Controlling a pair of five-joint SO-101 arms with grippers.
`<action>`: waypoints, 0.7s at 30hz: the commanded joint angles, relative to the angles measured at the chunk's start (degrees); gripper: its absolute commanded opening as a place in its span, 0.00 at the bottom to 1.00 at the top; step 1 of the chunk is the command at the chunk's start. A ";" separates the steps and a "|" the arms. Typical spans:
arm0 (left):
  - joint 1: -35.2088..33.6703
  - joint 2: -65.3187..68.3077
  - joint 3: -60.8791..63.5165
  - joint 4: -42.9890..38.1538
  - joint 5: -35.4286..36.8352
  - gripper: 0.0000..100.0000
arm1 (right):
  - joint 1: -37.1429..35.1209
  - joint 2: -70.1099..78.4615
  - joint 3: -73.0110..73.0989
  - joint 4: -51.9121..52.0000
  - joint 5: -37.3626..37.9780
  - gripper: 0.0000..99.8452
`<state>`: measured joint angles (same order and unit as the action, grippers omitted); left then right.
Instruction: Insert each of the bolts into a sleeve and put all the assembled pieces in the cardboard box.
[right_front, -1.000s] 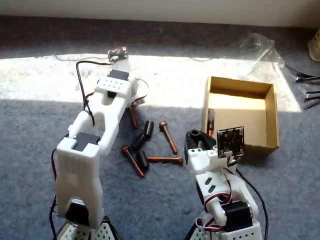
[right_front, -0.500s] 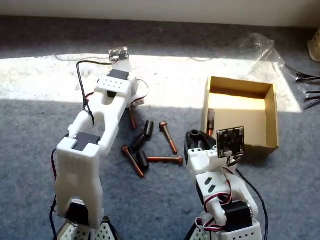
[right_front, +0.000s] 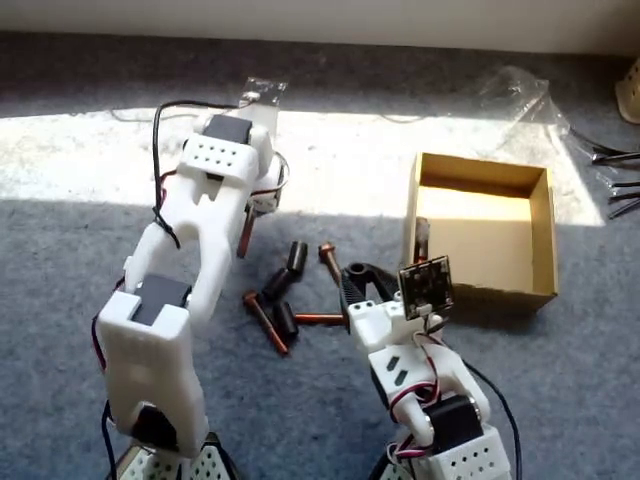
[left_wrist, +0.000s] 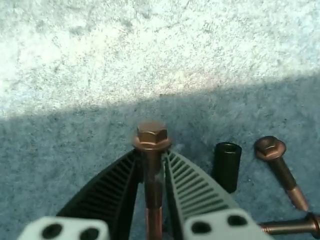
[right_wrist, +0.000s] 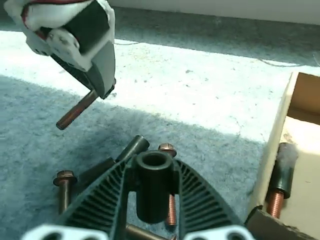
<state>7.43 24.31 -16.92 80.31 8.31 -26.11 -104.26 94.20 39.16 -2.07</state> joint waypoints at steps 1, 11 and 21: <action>1.10 -9.27 -3.03 3.69 -2.99 0.01 | -2.07 -0.92 1.45 -4.62 3.87 0.00; 4.62 -22.02 1.10 7.82 -6.33 0.00 | -5.76 -0.92 4.62 -10.15 4.48 0.00; 5.41 -46.20 25.27 -7.12 -6.33 0.00 | -5.85 -0.66 9.54 -16.92 4.48 0.00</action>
<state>12.26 -9.80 1.80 79.69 2.33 -31.30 -104.18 95.52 24.13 1.71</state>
